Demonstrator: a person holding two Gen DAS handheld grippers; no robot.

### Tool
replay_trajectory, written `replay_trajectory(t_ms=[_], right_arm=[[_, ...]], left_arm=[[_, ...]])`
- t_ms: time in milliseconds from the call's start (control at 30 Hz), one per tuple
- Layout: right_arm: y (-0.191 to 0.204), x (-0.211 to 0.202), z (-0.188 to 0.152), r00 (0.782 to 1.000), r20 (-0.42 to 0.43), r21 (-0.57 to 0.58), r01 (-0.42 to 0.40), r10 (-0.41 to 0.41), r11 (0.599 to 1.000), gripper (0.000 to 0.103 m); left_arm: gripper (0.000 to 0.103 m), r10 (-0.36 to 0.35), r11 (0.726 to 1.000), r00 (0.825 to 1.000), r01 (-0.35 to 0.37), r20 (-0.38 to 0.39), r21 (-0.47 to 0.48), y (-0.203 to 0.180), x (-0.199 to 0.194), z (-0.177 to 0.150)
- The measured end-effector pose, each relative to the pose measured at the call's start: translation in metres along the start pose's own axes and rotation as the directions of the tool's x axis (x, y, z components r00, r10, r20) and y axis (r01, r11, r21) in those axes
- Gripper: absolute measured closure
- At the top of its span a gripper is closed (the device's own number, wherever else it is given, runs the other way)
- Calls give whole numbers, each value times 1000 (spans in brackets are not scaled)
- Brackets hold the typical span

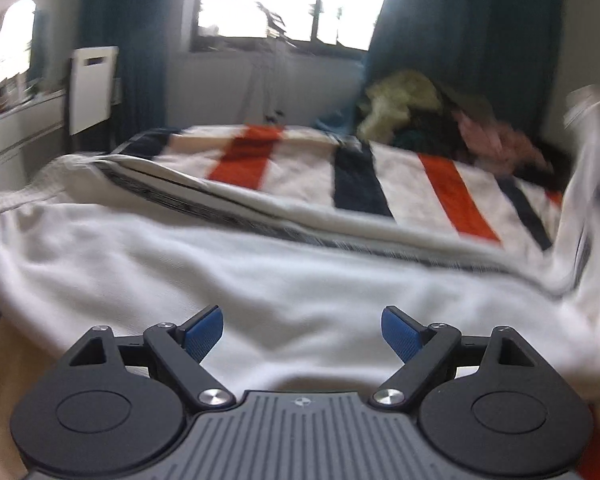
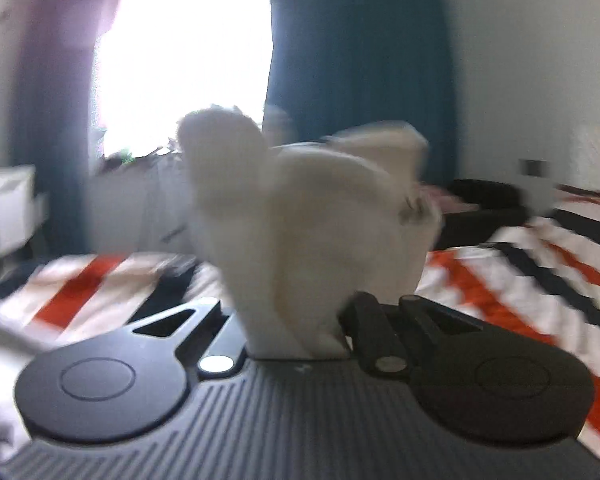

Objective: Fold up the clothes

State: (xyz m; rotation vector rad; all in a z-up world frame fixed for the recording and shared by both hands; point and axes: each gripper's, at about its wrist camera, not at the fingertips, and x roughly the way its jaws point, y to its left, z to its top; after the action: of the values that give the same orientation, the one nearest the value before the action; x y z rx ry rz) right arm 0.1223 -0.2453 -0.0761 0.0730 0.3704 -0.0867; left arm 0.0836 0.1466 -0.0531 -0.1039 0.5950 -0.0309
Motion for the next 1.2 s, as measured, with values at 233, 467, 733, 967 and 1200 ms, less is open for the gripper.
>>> replay_trajectory(t_ms=[233,467,733,967,1200], right_arm=[[119,13,-43,983,-140,-368,-166,122,915,92],[137,9,-40,975,-133,-339,-214,178,916,92],[158,5,-35,963,-123,-306,-268,241,913,90],[142,-10,-31,893,-219,-146,-429,394,891,34],[121,-42,-19,837,-288,-14,-490,465,872,25]], left_arm=[[15,-17,991,1000,14,-24,-136,21,2,8],[15,-16,988,999,21,35,-152,20,-1,7],[15,-41,973,996,57,78,-224,30,1,8],[15,-89,963,994,103,67,-250,32,7,8],[15,-165,939,986,166,29,-299,35,11,8]])
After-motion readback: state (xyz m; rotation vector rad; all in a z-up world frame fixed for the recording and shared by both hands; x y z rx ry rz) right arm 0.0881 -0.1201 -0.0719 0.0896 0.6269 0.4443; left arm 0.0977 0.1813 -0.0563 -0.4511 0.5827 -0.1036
